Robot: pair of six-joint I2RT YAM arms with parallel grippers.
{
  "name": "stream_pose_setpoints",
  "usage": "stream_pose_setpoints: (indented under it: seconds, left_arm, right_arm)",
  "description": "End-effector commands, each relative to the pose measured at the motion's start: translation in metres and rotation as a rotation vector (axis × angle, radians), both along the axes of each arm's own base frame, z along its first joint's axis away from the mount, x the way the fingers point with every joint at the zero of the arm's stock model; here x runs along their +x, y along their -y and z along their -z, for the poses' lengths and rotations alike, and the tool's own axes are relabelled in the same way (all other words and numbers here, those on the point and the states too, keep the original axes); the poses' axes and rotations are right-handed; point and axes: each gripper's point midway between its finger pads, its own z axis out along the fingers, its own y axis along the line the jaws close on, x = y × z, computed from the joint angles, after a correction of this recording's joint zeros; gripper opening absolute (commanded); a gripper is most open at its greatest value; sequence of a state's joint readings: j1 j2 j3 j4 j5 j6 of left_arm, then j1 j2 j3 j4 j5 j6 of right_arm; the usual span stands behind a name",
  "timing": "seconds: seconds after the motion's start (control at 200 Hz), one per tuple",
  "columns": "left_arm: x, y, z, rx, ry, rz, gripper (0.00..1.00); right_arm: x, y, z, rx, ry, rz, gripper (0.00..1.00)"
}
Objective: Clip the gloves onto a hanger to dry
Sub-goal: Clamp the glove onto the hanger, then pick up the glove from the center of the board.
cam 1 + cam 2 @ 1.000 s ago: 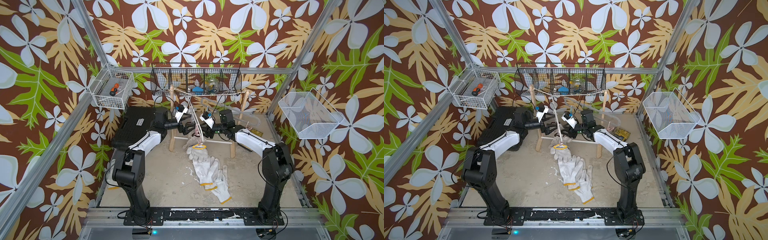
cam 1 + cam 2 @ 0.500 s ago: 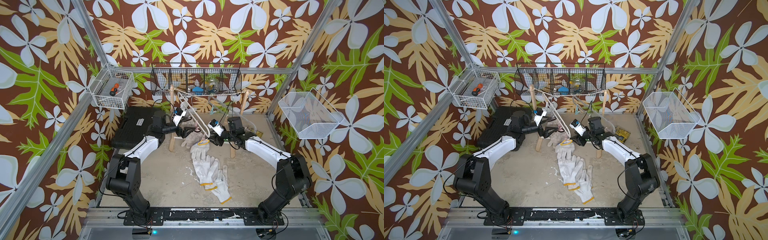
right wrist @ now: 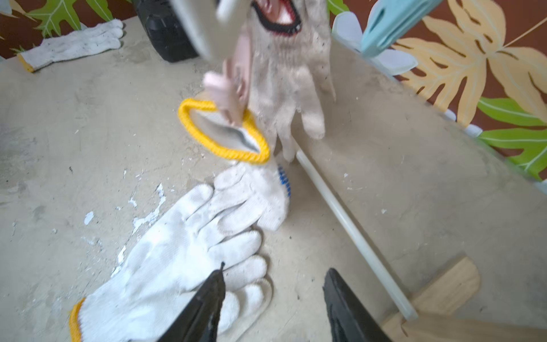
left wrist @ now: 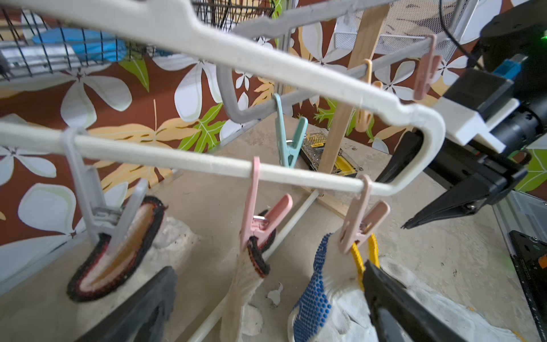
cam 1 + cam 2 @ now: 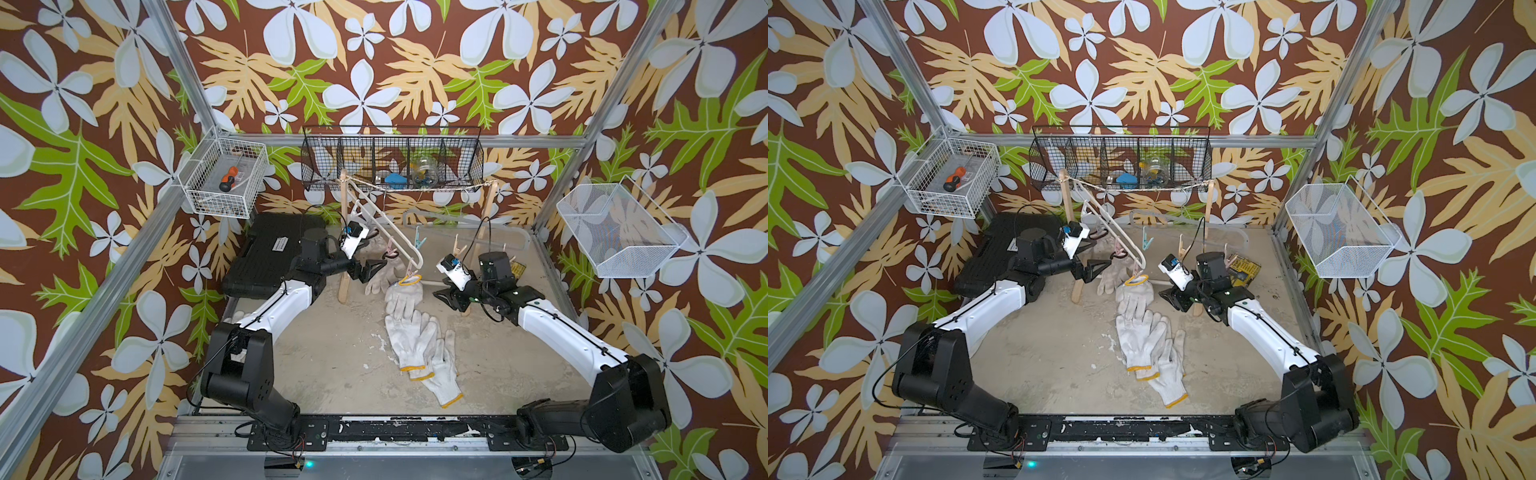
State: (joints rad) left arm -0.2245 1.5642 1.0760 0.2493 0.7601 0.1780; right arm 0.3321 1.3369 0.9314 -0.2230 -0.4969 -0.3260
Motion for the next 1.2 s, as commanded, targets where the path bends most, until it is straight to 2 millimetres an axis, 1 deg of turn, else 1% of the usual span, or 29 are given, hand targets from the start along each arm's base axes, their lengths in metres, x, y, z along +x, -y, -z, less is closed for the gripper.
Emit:
stream_pose_setpoints:
  seconds: [0.0,0.14,0.235,0.31,0.375,0.41,0.481,0.566,0.656,0.706,0.766,0.866,0.926,1.021,1.101,1.166,1.196]
  left_arm:
    - [-0.003,-0.001,0.005,0.008,-0.010,-0.001,1.00]
    - [-0.012,-0.001,0.008,0.011,-0.013,0.018,1.00]
    - [-0.018,-0.001,0.007,0.006,-0.012,0.029,1.00]
    - [-0.023,-0.001,0.009,0.002,-0.025,0.036,1.00]
    - [-0.028,-0.002,0.011,0.000,-0.033,0.042,1.00]
    - [-0.031,-0.003,0.011,0.000,-0.032,0.041,1.00]
    - [-0.037,-0.004,0.012,0.007,-0.035,0.042,1.00]
    - [-0.043,-0.006,0.014,0.012,-0.046,0.039,1.00]
    - [-0.050,-0.008,0.015,0.007,-0.056,0.034,1.00]
    - [-0.054,-0.008,0.016,0.003,-0.063,0.034,1.00]
    - [-0.058,-0.009,0.019,0.000,-0.076,0.035,1.00]
    - [-0.063,-0.010,0.021,0.000,-0.079,0.033,1.00]
    - [-0.063,-0.010,0.021,-0.001,-0.081,0.033,1.00]
    - [-0.063,-0.010,0.021,0.001,-0.083,0.032,1.00]
    - [-0.064,-0.010,0.024,0.002,-0.088,0.034,1.00]
    - [-0.065,-0.010,0.026,0.003,-0.094,0.034,1.00]
    - [-0.065,-0.010,0.027,0.003,-0.095,0.034,1.00]
  right_arm:
    - [-0.023,0.006,0.007,-0.018,-0.043,-0.020,0.55]
    - [-0.061,-0.004,0.001,-0.013,0.004,-0.153,0.54]
    - [-0.088,-0.014,0.004,-0.014,0.023,-0.233,0.53]
    - [-0.114,-0.027,0.013,-0.024,0.023,-0.319,0.52]
    - [-0.136,-0.037,0.027,-0.076,0.026,-0.393,0.52]
    - [-0.146,-0.042,0.033,-0.102,0.027,-0.428,0.51]
    - [-0.157,-0.050,0.042,-0.141,0.042,-0.474,0.51]
    - [-0.162,-0.060,0.050,-0.187,0.083,-0.514,0.48]
    - [-0.167,-0.065,0.071,-0.287,0.117,-0.568,0.45]
    - [-0.170,-0.068,0.081,-0.312,0.118,-0.590,0.44]
    - [-0.170,-0.071,0.091,-0.338,0.136,-0.598,0.41]
    - [-0.162,-0.071,0.104,-0.386,0.145,-0.597,0.38]
    - [-0.158,-0.071,0.109,-0.413,0.142,-0.596,0.37]
    - [-0.153,-0.074,0.111,-0.424,0.160,-0.595,0.37]
    - [-0.155,-0.074,0.118,-0.437,0.146,-0.619,0.37]
    - [-0.158,-0.069,0.128,-0.465,0.125,-0.632,0.37]
    - [-0.159,-0.068,0.130,-0.465,0.121,-0.635,0.38]
